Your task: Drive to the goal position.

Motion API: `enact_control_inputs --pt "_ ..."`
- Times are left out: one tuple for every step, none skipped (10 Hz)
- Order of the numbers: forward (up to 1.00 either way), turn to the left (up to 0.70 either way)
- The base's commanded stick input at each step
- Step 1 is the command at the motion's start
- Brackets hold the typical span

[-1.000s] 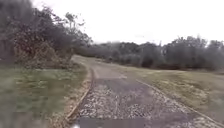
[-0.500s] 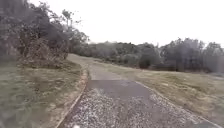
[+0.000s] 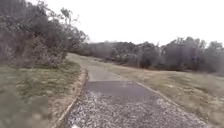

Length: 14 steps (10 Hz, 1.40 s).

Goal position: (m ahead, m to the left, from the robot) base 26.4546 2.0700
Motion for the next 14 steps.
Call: enact_control_inputs --pt "0.6 0.0" --pt "0.6 0.01" --pt "0.6 0.03" --pt "0.6 0.08" --pt "0.6 0.07" --pt "0.6 0.03" --pt "0.6 0.01" --pt "0.6 0.0" --pt "0.6 0.0" --pt "0.6 0.0" --pt "0.6 0.0" --pt "0.6 0.0" --pt "0.6 0.0" --pt "0.6 0.0"
